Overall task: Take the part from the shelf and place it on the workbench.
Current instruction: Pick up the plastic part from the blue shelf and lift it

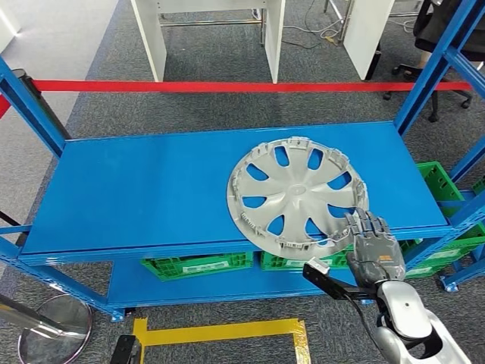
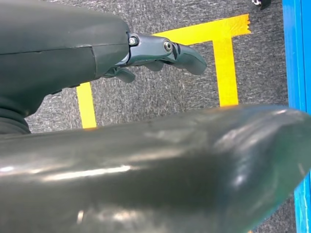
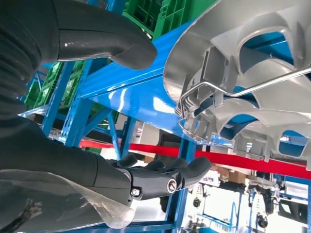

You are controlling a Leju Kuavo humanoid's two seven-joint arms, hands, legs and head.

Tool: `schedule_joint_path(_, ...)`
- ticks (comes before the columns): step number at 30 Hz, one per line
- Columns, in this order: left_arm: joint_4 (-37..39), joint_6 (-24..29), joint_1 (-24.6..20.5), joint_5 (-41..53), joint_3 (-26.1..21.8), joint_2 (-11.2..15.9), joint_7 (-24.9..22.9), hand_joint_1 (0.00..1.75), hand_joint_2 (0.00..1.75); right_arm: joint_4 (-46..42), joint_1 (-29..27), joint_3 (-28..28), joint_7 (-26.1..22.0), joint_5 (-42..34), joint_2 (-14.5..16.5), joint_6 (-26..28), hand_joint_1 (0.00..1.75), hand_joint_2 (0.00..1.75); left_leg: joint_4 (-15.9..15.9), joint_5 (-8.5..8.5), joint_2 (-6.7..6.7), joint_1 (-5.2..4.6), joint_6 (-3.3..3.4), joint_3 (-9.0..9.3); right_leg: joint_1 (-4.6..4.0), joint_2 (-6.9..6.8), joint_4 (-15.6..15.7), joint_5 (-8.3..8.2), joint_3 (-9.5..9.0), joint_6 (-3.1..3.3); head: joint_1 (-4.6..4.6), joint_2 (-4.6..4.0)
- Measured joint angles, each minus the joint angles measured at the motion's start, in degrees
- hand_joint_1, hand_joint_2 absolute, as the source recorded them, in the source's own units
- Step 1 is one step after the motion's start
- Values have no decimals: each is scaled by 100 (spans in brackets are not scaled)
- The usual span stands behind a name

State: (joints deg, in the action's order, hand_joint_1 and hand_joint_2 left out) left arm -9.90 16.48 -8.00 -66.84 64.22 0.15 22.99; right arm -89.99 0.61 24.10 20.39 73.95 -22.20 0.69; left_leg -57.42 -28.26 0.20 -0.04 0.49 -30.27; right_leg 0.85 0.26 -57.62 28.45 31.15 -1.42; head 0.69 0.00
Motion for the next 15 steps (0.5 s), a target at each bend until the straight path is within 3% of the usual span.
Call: schedule_joint_path(15,4,-2,-2,7,83,2,-24,0,0,143,39,-116,-52,-255,120,-224,0,175,0,0,0,0,0,-1,0,0,0,0,-1,0,1,0)
